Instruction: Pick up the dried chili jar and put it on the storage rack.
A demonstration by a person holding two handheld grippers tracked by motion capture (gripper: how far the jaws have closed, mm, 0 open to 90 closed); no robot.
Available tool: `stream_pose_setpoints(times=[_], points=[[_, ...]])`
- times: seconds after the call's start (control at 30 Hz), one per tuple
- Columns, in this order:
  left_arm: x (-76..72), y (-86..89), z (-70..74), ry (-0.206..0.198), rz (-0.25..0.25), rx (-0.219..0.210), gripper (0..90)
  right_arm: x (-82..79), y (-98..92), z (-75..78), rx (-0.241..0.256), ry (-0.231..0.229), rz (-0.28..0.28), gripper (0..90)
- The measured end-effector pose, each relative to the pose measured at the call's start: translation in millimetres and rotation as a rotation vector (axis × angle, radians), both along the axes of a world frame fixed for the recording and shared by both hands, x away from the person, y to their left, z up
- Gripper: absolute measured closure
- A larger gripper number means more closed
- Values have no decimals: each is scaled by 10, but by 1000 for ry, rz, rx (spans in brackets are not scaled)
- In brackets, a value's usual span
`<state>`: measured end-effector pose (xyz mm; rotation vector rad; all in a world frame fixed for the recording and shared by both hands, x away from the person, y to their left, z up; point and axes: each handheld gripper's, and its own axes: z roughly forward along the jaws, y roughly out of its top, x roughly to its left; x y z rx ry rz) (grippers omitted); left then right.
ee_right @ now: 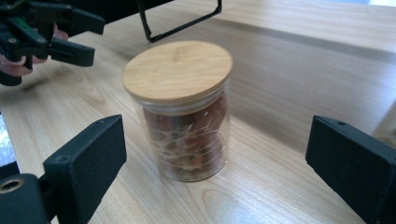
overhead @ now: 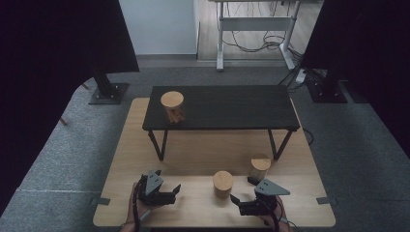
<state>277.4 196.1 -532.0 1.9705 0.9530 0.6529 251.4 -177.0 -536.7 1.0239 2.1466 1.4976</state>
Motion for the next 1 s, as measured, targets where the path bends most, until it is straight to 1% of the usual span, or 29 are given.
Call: stream_pose_setpoints(times=[0.17,0.33,0.5,0.67,0.73,0.93,1.0], points=[[1,0,-7,-4,1,7,66,-3,81,-32,-14,5,9,45],[1,0,-6,-9,2,10,66,17,198,-88,-40,8,11,44],[11,-2,-23,-6,5,17,65,75,283,-132,-44,28,0,47],[3,0,-7,-15,10,15,66,127,366,-156,-51,32,-3,47],[0,5,0,-17,10,13,66,139,394,-169,-44,41,0,53],[4,8,-4,-14,10,13,66,180,489,-180,-62,38,-9,70],[2,4,-3,-14,8,14,67,203,518,-181,-65,46,-11,77]])
